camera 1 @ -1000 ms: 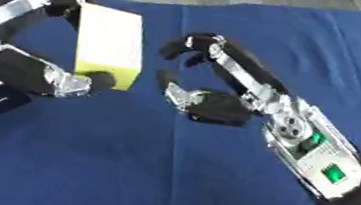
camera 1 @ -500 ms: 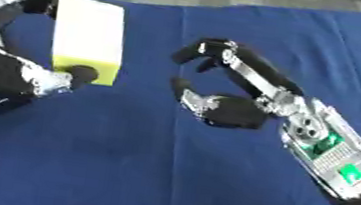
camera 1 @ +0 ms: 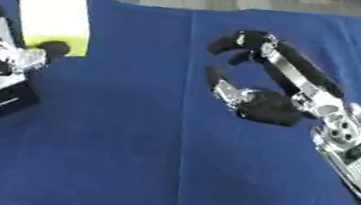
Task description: Pick up the objects with one hand, pass them to the other hand, and then place them into the box on the other side of the table.
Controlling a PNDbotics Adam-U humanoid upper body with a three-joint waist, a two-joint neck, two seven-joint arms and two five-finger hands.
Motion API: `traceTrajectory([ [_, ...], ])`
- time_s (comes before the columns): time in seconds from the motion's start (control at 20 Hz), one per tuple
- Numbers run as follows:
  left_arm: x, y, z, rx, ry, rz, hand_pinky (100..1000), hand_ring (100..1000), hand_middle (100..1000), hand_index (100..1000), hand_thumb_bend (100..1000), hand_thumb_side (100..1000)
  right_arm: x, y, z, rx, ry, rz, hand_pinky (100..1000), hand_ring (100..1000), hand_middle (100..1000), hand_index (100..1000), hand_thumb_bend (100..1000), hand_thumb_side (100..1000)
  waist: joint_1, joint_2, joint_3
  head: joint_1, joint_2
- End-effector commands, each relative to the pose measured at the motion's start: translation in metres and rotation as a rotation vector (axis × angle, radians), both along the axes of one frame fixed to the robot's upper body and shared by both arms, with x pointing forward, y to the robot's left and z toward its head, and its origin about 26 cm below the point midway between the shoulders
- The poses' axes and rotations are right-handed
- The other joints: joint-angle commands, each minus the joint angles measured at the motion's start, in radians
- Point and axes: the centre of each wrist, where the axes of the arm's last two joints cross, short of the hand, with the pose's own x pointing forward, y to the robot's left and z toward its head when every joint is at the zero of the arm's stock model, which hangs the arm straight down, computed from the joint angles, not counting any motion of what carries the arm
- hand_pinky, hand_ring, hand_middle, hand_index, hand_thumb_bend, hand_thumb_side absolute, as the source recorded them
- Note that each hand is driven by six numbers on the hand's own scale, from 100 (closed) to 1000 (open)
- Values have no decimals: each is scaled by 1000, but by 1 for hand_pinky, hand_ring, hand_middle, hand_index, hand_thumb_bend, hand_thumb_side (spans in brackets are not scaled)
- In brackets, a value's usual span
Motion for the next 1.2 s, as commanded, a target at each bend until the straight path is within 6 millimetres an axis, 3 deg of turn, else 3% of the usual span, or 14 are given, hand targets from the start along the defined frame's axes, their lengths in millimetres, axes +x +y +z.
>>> traceTrajectory([
  [0.05, 6, 26, 11, 15, -38, 129, 666, 627, 556, 651, 365, 247, -3, -8, 13, 38, -66, -30, 763, 847, 714, 774, 155, 511, -14, 0, 2, 38, -11],
  [0.6, 35, 86, -14, 12, 93, 454, 663, 624, 553, 645, 369, 226, -1, -16, 18, 105, -103, -86, 763, 846, 711, 772, 153, 501, -20, -2, 0, 112, -13],
  [1.2, 49, 119, -42, 57, 269, 639, 667, 636, 564, 651, 370, 221, 0, -19, 19, 146, -115, -122, 760, 845, 709, 769, 151, 494, -24, 0, 1, 183, -11],
])
